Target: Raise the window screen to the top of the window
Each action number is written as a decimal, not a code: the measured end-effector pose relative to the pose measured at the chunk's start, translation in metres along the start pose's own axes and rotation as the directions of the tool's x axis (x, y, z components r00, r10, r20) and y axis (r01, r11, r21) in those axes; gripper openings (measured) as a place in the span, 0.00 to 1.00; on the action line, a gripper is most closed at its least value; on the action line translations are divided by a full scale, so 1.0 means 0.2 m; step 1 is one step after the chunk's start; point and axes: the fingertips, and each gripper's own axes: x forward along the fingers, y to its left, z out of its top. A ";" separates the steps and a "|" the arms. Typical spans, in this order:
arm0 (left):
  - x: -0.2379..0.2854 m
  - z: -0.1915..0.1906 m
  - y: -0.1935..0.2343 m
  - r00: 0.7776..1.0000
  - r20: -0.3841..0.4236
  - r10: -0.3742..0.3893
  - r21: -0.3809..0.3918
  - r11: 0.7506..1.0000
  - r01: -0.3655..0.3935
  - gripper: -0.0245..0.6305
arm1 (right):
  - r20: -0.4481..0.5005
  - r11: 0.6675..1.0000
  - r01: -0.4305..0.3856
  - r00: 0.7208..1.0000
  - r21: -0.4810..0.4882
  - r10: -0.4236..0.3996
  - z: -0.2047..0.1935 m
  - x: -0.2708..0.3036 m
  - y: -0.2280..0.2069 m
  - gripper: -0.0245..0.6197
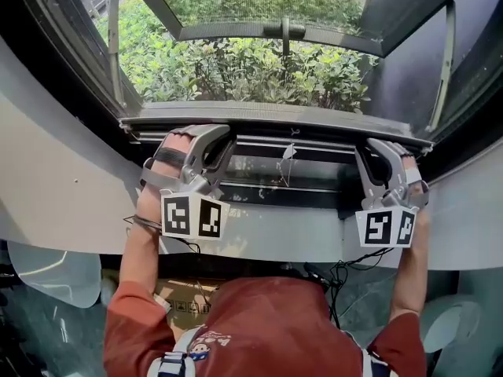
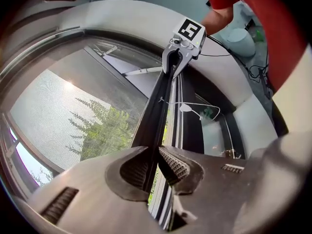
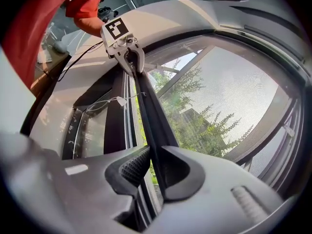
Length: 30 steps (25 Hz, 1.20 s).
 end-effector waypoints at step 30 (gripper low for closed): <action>-0.06 0.16 0.48 0.934 -0.072 0.349 0.225 0.918 -0.326 0.10 | -0.086 0.923 0.251 0.954 -0.292 -0.287 0.19 -0.01 -0.45 0.10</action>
